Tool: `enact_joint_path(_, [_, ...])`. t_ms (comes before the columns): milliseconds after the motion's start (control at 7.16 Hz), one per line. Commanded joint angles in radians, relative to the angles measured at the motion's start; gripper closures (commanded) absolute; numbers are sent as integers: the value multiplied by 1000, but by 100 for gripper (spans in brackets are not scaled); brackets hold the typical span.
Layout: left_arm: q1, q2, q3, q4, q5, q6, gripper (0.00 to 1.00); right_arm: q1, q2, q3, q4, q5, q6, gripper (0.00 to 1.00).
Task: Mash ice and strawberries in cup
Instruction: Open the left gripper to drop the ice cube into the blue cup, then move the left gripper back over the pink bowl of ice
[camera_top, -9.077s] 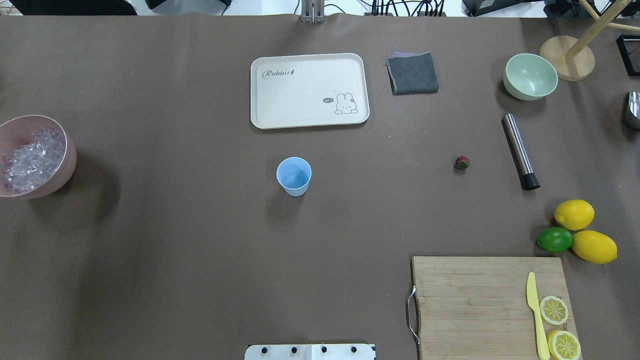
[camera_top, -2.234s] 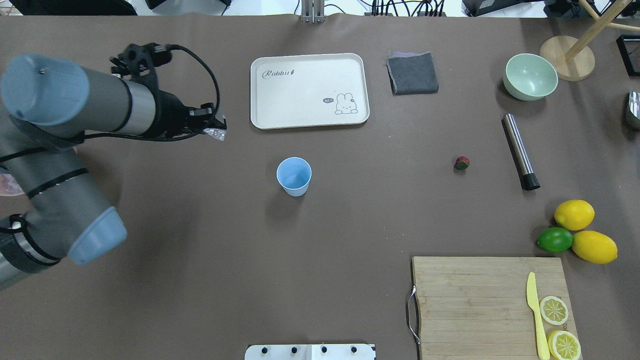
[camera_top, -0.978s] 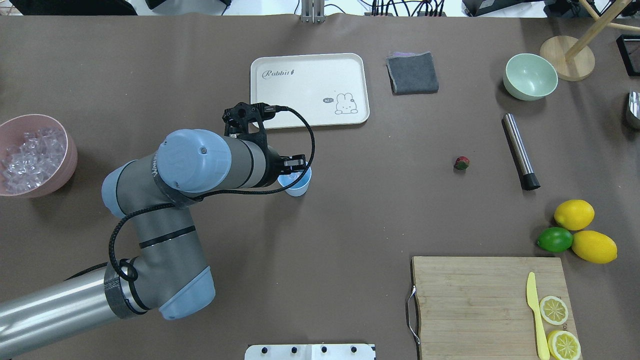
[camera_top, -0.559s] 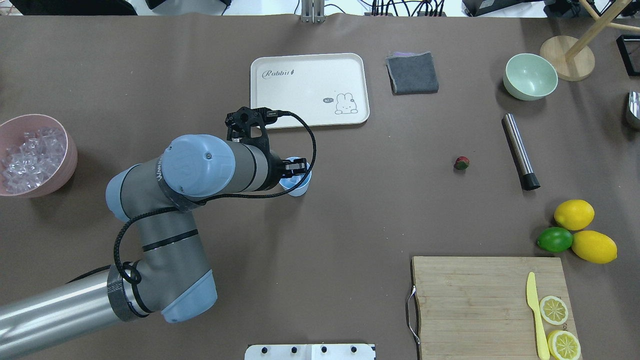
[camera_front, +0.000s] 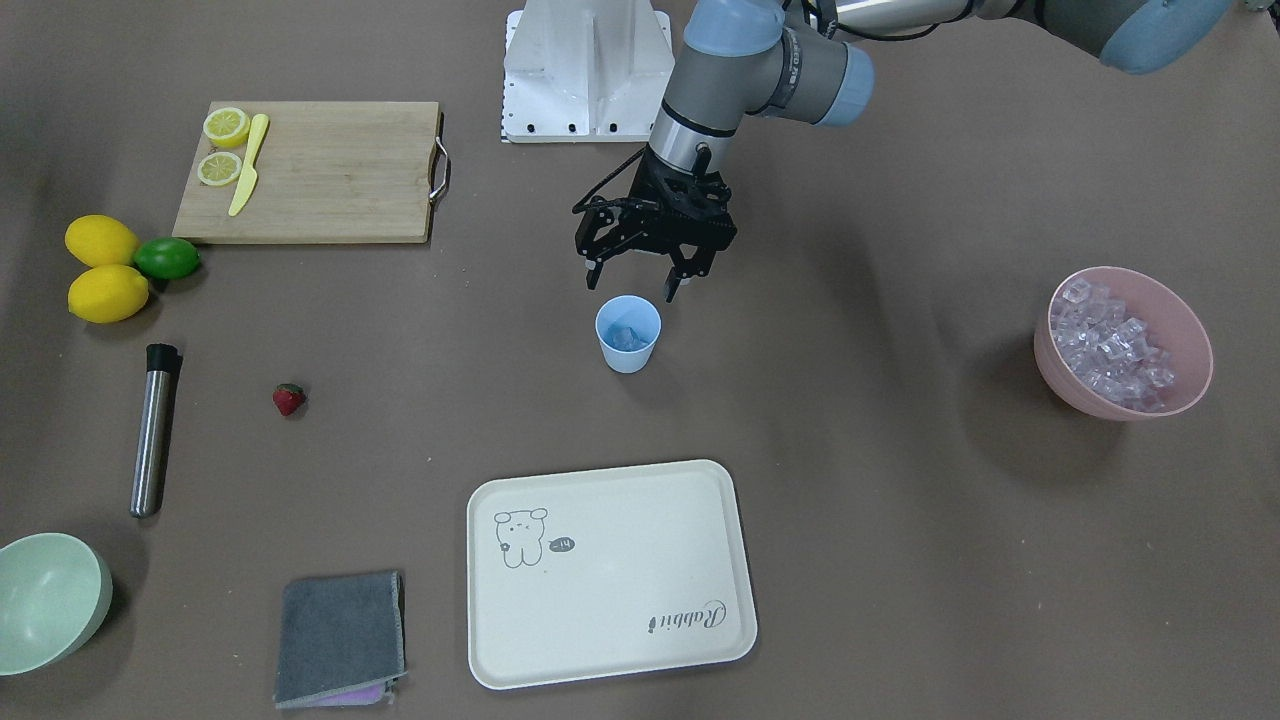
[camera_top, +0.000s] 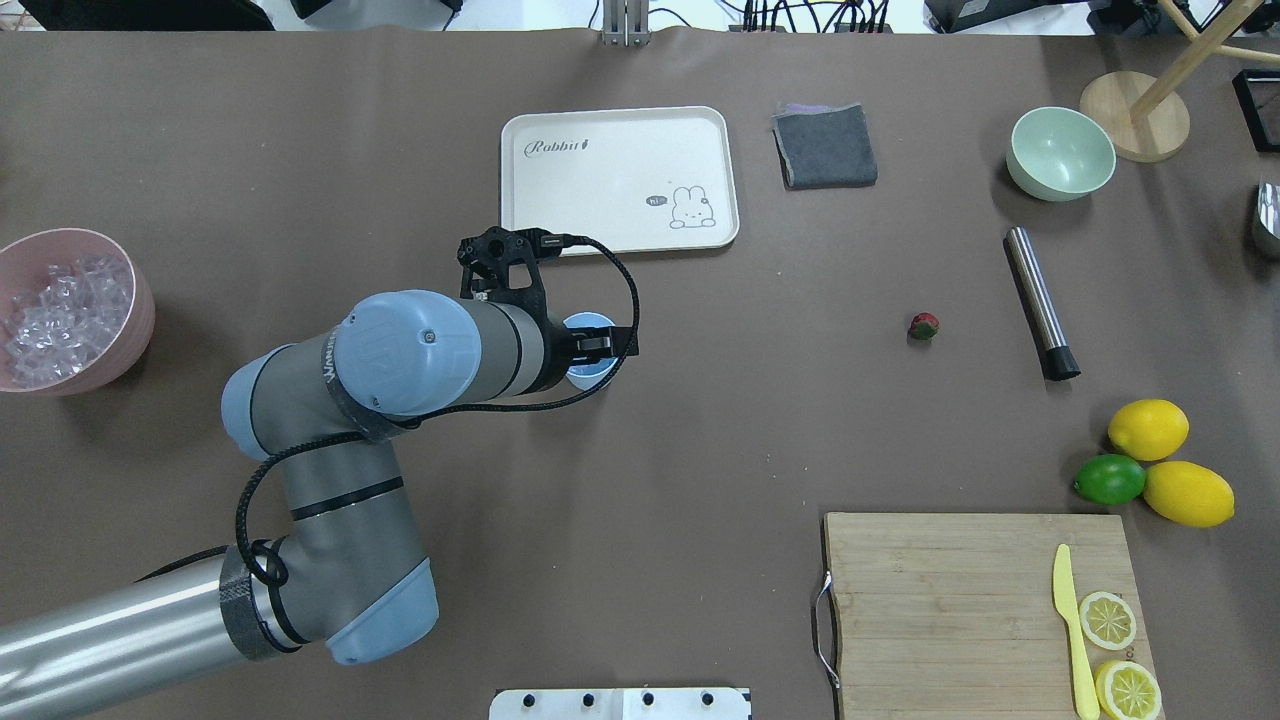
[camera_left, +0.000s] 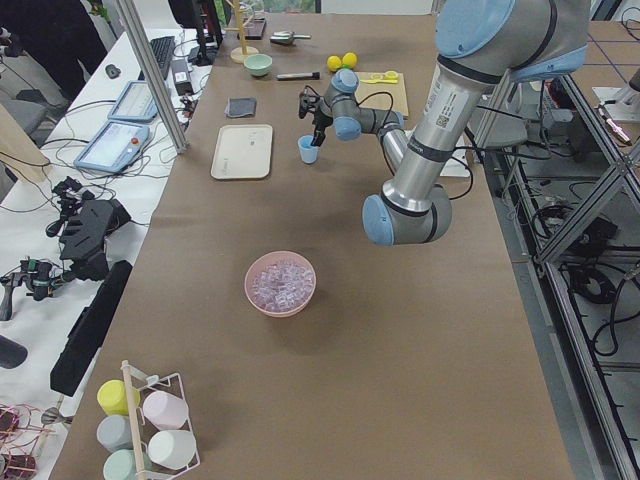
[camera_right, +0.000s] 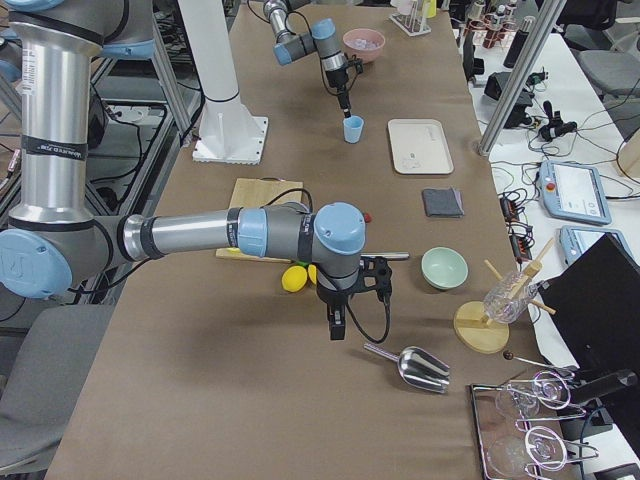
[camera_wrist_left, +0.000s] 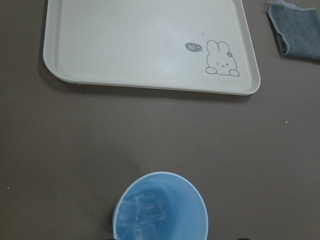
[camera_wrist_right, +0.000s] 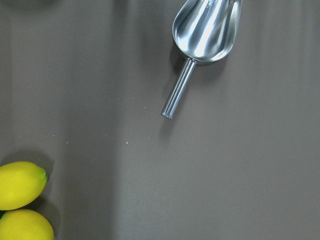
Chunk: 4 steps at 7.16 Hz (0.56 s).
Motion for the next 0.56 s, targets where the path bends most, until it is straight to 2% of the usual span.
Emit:
enact_joint_path(0, [-88,4,-47,81,-99,32,3,1,1,3,0,0,-1,0])
enact_joint_path(279, [-192,56,-118,156,-175,165,3,-1,0,4,-2,3,-1,0])
enact_joint_path(419, [-261,102,-146,168,-251,234,3,-4,1,4,-2,3,-1,0])
